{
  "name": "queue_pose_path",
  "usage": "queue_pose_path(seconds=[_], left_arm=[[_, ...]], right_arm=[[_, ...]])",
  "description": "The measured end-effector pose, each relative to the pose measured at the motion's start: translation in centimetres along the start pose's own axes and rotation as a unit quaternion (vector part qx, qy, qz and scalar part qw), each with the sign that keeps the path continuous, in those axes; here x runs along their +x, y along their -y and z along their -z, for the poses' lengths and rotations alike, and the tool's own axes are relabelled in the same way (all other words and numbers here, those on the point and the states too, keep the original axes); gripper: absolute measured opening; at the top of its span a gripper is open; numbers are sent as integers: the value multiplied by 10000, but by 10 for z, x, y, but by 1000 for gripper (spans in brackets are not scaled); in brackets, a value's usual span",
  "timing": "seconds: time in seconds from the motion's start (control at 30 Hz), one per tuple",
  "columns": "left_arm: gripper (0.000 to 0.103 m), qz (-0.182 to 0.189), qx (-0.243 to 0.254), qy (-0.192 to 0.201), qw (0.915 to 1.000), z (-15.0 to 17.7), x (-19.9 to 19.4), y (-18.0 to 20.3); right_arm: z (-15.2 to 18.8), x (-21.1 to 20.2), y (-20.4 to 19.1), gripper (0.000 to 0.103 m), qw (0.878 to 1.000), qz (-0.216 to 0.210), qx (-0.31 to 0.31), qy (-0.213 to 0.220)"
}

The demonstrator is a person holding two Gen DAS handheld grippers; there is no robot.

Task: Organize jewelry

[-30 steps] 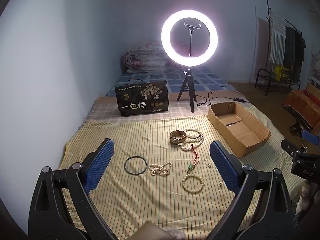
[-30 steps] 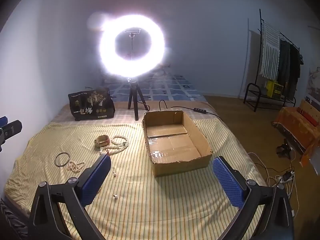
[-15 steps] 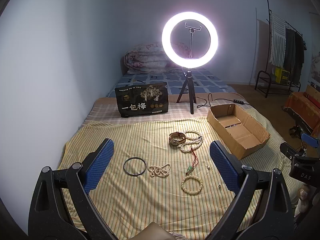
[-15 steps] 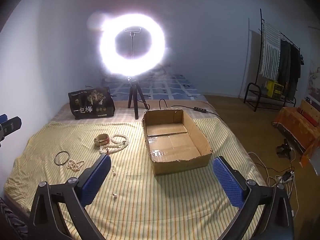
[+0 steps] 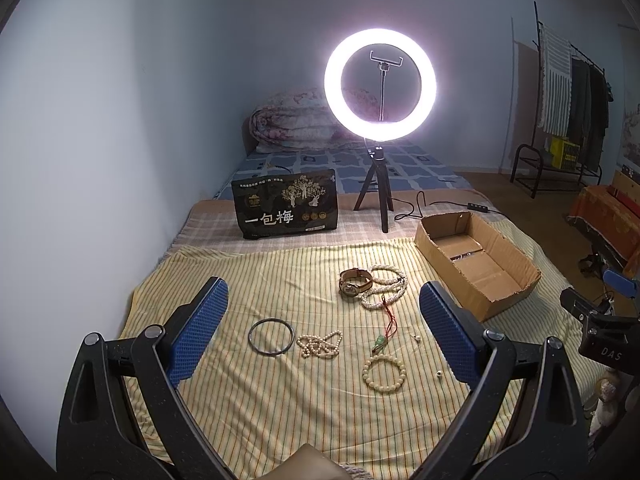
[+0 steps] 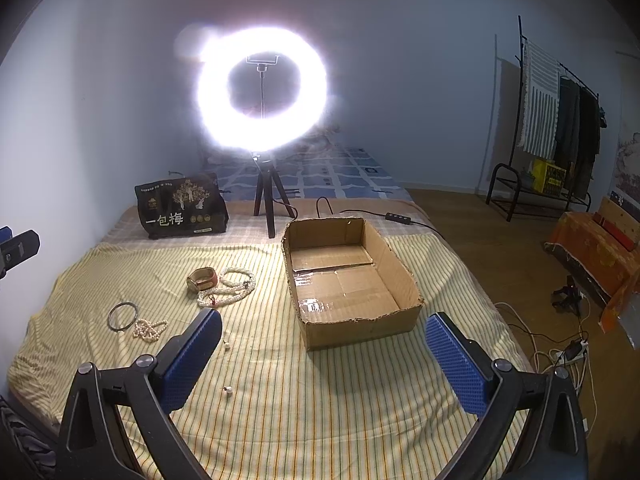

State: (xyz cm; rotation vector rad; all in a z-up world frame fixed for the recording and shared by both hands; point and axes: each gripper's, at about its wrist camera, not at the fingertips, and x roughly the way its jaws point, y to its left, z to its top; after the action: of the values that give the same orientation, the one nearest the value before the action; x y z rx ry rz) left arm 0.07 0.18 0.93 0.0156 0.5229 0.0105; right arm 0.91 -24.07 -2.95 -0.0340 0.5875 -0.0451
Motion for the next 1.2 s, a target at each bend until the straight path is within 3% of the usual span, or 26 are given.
queue_pose_path(seconds=[1.2], left_arm=[[98, 3, -11, 88, 10000, -2, -5, 2]], right_arm=[[0, 3, -4, 103, 10000, -56, -2, -82]])
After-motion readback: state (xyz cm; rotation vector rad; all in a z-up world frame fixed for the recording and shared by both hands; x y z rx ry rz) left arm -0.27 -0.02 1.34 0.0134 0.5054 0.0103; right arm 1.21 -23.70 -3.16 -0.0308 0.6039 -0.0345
